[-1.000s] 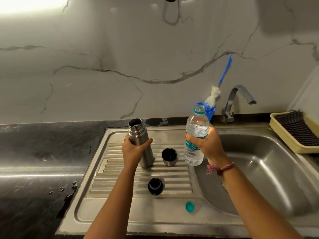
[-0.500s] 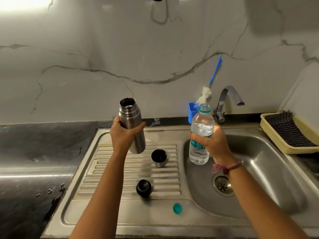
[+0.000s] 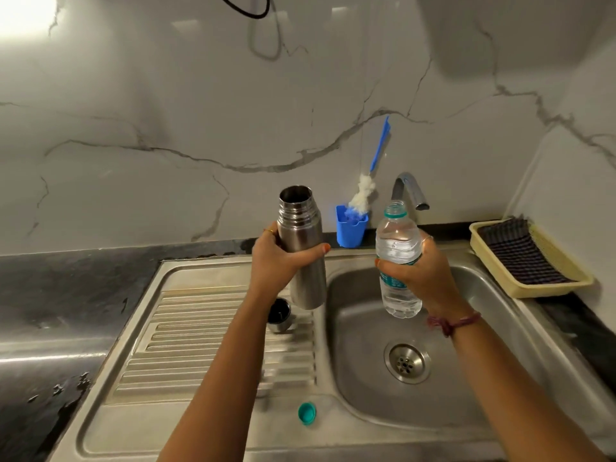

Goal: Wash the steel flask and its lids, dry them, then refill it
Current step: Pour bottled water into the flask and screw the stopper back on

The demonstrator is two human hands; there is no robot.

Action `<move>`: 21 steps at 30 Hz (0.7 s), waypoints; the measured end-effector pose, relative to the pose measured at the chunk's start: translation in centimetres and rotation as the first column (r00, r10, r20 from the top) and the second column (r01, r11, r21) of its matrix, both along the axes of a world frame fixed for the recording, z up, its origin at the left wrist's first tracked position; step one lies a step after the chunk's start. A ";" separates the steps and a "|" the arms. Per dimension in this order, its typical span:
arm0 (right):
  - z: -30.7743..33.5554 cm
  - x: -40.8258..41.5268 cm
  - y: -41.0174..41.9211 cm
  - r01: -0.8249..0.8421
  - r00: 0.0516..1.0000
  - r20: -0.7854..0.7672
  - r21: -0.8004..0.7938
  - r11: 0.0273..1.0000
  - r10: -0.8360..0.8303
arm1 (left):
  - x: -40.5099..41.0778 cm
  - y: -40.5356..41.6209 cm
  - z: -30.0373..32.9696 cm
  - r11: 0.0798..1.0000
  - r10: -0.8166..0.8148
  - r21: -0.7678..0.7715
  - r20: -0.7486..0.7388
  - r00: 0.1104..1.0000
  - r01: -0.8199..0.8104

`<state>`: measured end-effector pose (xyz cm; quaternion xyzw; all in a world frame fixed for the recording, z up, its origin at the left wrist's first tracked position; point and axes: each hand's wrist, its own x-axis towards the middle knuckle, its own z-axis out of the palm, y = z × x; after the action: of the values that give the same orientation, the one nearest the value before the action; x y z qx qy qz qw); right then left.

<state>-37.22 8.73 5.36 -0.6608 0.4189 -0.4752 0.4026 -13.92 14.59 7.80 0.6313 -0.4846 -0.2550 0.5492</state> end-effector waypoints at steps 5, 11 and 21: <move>0.4 -2.7 -0.4 -0.013 0.996 -0.085 -0.094 0.995 0.005 | -4.7 -0.8 -3.1 0.996 -0.076 0.054 -0.021 0.997 0.077; 0.6 -5.7 -1.1 -0.066 0.978 -0.206 -0.186 0.980 0.027 | -8.8 -1.3 -5.7 0.987 -0.129 0.092 -0.021 0.991 0.130; 0.8 -9.2 -2.8 -0.116 0.882 -0.469 -0.297 0.948 -0.038 | -11.8 -1.9 -8.1 0.985 -0.105 0.133 -0.021 0.994 0.106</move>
<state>-46.38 5.96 6.21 -0.8200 0.4085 -0.3540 0.1880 -25.67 12.66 -0.28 0.6385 -0.4954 -0.3199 0.4945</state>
